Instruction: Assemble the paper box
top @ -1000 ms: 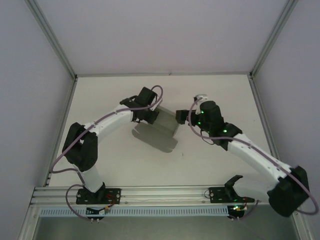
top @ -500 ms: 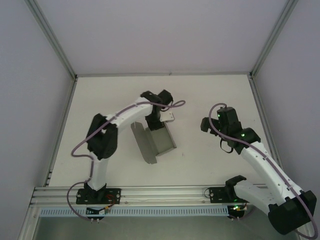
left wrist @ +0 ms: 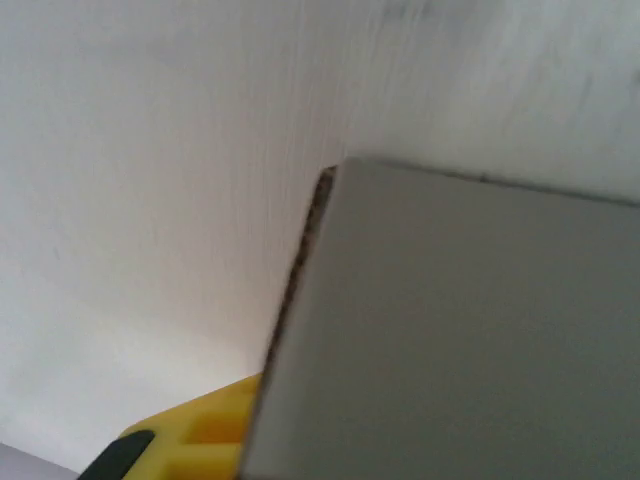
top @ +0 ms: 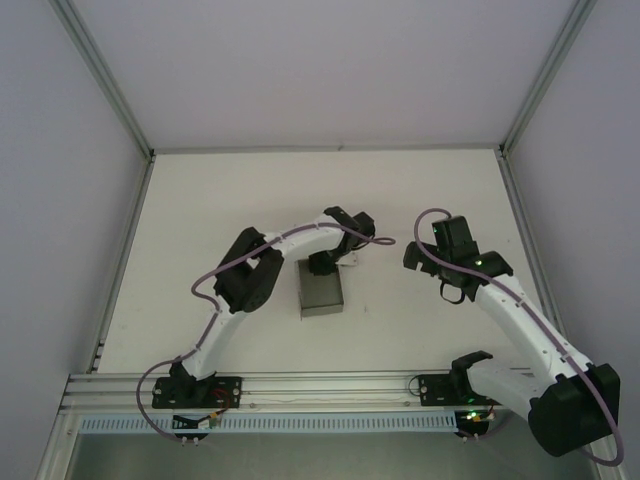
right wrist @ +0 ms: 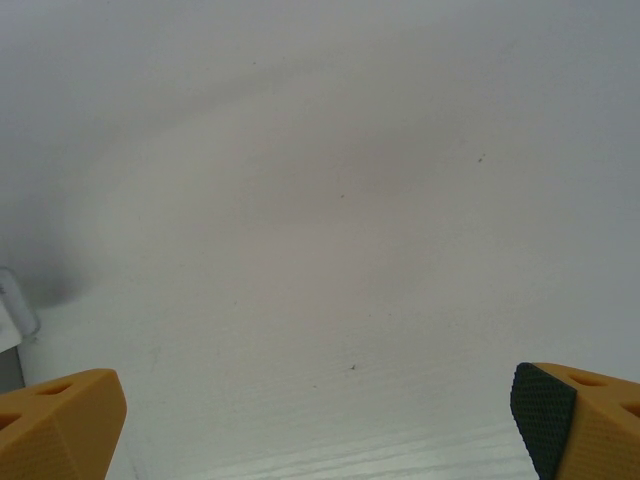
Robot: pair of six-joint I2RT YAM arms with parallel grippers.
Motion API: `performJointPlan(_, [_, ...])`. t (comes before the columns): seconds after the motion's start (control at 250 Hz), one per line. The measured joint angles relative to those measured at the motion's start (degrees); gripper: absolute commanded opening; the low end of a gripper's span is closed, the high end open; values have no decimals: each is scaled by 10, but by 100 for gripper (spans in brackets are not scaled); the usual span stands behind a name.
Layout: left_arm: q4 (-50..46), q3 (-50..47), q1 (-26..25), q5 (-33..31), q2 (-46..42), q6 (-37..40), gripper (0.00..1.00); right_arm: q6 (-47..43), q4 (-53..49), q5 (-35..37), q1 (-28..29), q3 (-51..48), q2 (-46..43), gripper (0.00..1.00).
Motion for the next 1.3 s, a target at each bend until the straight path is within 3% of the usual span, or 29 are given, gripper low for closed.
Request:
performJointPlan(0.164, [4, 4, 0, -16, -3, -1, 62, -2, 4, -10, -6, -7, 0, 100])
performJointPlan(0.228, [7, 1, 0, -5, -11, -3, 80, -7, 5, -15, -7, -10, -1, 100])
performJointPlan(0.256, [10, -2, 0, 1, -18, -3, 98, -9, 5, -17, -7, -11, -1, 100])
performJointPlan(0.267, [11, -5, 0, 4, -21, 1, 100, -10, 5, -19, -7, -11, -2, 99])
performJointPlan(0.603, [19, -44, 0, 93, -154, 7, 100, -45, 36, -66, -7, -19, -26, 100])
performJointPlan(0.874, [97, -68, 12, 163, -244, -7, 100, -103, 69, -131, -7, -18, -16, 100])
performJointPlan(1.002, [104, -64, 28, 178, -234, 12, 96, -117, 78, -151, -7, -18, 1, 100])
performJointPlan(1.301, [50, -21, 50, 210, -107, 60, 80, -132, 92, -173, -7, -18, 17, 100])
